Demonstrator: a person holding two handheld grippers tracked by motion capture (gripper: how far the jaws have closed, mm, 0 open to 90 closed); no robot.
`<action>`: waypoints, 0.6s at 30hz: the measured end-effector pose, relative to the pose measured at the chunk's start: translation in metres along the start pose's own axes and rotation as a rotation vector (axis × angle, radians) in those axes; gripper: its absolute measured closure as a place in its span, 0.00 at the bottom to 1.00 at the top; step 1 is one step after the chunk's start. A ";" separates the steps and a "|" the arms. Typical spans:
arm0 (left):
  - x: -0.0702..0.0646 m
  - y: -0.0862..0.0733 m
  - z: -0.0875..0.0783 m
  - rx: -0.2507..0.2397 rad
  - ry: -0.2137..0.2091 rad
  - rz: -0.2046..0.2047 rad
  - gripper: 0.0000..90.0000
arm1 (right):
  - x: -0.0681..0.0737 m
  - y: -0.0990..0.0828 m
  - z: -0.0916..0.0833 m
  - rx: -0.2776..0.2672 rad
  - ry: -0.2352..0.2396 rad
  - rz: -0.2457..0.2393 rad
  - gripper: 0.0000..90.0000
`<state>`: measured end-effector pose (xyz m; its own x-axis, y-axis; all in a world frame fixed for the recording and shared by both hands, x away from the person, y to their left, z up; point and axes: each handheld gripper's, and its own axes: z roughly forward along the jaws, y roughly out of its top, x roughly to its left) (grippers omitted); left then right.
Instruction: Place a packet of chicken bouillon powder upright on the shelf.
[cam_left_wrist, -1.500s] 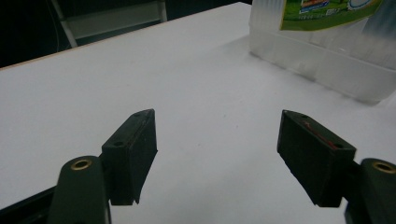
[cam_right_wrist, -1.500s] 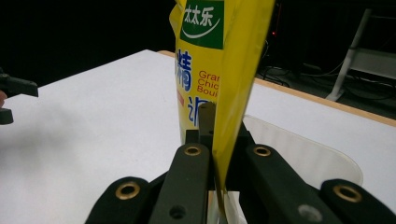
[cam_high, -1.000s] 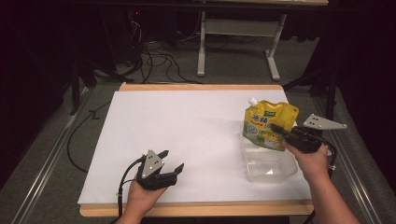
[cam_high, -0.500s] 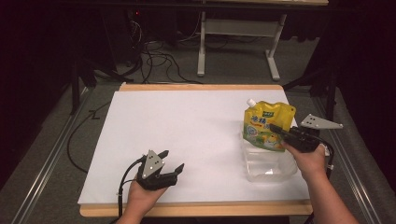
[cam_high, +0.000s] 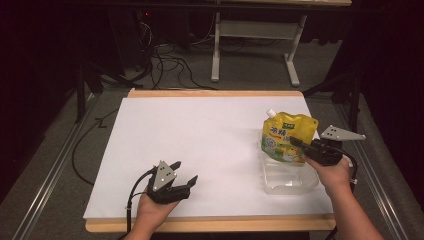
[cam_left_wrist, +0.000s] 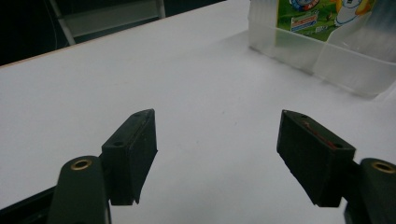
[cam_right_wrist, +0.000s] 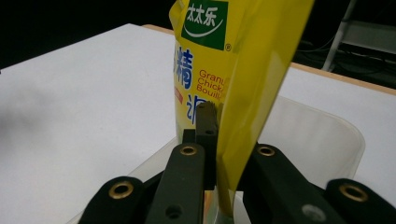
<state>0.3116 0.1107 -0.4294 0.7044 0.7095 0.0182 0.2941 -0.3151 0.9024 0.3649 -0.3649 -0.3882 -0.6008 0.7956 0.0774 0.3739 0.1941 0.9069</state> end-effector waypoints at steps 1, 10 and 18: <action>0.000 0.000 0.000 0.000 0.000 -0.001 0.32 | 0.001 0.000 -0.001 0.007 -0.001 -0.002 0.98; 0.000 0.000 0.000 0.003 -0.001 0.000 0.33 | -0.004 -0.009 -0.002 0.007 -0.005 0.033 0.97; -0.001 0.000 0.002 0.004 -0.005 -0.001 0.33 | -0.009 -0.017 -0.003 0.014 -0.014 0.058 0.94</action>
<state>0.3122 0.1091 -0.4307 0.7073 0.7068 0.0153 0.2975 -0.3171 0.9005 0.3614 -0.3770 -0.4029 -0.5678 0.8139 0.1233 0.4176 0.1557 0.8952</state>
